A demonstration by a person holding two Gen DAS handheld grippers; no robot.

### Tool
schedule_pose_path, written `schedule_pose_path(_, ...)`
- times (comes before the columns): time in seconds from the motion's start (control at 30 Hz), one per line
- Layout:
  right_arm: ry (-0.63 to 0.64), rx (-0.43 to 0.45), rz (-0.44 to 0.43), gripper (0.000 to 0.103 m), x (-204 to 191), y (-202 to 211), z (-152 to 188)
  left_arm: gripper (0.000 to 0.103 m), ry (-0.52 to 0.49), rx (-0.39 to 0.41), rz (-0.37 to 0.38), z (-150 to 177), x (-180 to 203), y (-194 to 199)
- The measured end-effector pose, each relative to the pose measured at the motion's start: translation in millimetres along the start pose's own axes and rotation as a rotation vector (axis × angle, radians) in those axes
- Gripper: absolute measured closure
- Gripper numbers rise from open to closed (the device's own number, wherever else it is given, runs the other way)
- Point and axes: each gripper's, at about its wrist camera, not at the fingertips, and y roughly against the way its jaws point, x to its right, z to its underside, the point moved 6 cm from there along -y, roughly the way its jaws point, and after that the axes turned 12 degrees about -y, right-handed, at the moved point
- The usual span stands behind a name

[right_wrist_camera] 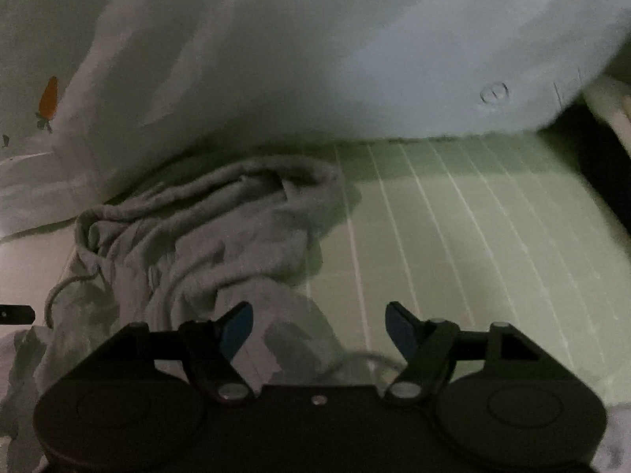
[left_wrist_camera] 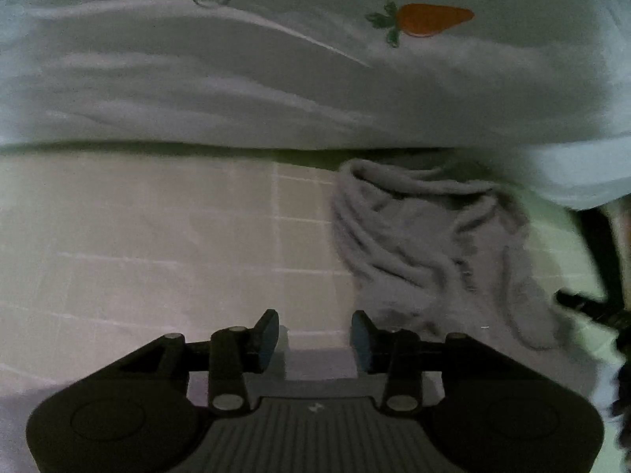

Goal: Fold clothes

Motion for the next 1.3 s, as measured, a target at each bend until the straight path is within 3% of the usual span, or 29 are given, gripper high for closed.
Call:
schedule_pose_path(0.1,-0.043,-0.004,0.007,0.028,5,4,3,0.060,-0.041,-0.033,0.052,-7,15,-15)
schedule_pose_path(0.27,-0.077,-0.003,0.025,0.028,15,1,3,0.064,-0.071,-0.063,0.070,-8,28,-33)
schedule_pose_path(0.3,-0.079,-0.003,0.031,0.028,18,0,3,0.072,-0.068,-0.060,0.072,-8,29,-34)
schedule_pose_path(0.33,-0.082,-0.003,0.037,0.028,21,0,4,0.101,-0.065,-0.057,0.075,-8,30,-36)
schedule_pose_path(0.57,-0.123,0.006,0.070,0.028,40,5,7,0.100,-0.188,0.069,-0.051,-54,37,-12)
schedule_pose_path(0.7,-0.139,0.014,0.078,0.028,43,7,8,0.099,-0.262,-0.016,-0.127,-53,40,-34)
schedule_pose_path(0.77,-0.130,0.023,0.082,0.028,43,9,9,0.090,-0.223,-0.041,-0.149,-44,36,-38)
schedule_pose_path(0.87,-0.078,0.047,0.112,0.028,43,15,10,0.079,-0.083,0.009,-0.129,-37,23,-21)
schedule_pose_path(0.97,-0.007,0.066,0.161,0.031,46,17,14,0.075,0.001,0.072,-0.152,-32,9,6)
schedule_pose_path(1.07,0.041,0.044,0.185,0.041,50,12,18,0.066,0.048,0.110,-0.179,-23,1,31)
schedule_pose_path(1.13,0.074,0.014,0.186,0.053,51,5,23,0.064,0.069,0.110,-0.186,-12,0,42)
schedule_pose_path(1.23,0.109,0.000,0.185,0.058,50,-2,26,0.060,0.082,0.090,-0.203,6,2,50)
schedule_pose_path(1.3,0.066,-0.014,0.164,0.059,53,-5,24,0.059,0.088,0.072,-0.207,20,5,51)
